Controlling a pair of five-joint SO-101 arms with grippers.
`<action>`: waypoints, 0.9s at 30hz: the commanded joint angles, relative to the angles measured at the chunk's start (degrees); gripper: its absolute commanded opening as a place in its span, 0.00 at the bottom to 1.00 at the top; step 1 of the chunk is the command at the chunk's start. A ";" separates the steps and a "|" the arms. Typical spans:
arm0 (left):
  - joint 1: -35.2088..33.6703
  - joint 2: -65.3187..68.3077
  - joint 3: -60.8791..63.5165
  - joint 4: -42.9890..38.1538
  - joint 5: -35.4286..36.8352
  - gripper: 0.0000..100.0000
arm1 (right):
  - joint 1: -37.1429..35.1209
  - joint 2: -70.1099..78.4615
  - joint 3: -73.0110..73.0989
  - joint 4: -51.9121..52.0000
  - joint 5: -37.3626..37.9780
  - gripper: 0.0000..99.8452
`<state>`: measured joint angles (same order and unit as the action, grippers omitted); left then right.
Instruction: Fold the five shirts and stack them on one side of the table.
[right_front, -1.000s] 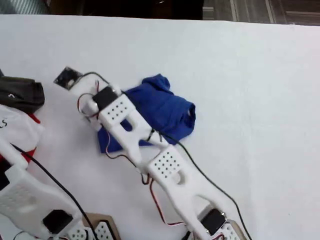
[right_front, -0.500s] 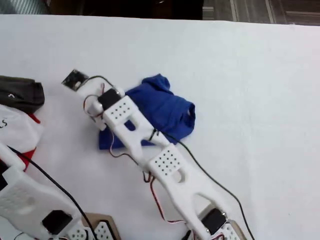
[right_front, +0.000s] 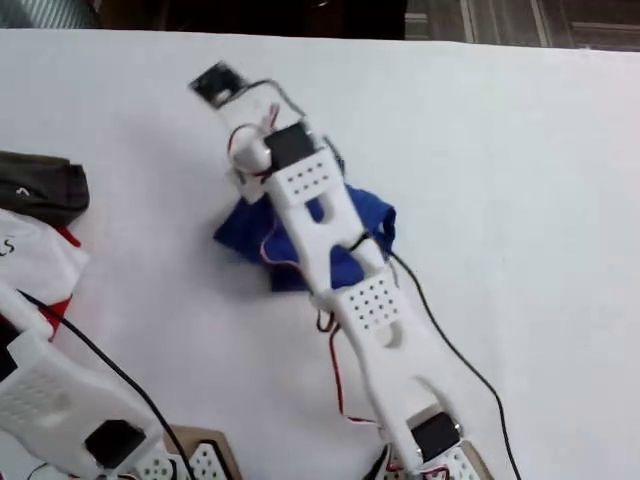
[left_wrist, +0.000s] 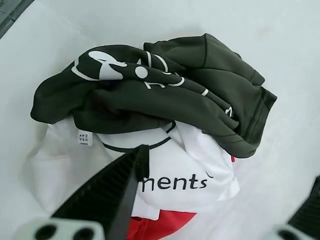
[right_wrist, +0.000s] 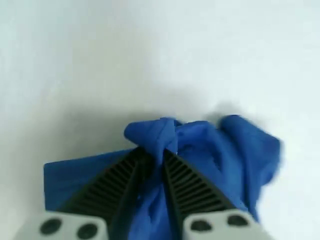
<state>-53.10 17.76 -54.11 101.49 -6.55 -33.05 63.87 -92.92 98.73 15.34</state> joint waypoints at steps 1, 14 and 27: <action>3.43 -2.99 -0.13 0.88 0.35 0.48 | 3.21 -12.62 -2.46 2.24 -0.35 0.02; 26.99 -2.90 16.40 0.70 0.35 0.48 | 22.90 -45.49 17.58 2.51 0.09 0.02; 48.18 -2.90 37.49 -10.46 0.26 0.48 | 47.60 -62.73 46.68 2.33 8.97 0.02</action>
<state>-8.26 17.76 -19.74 94.37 -6.55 9.85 5.76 -48.88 100.04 22.20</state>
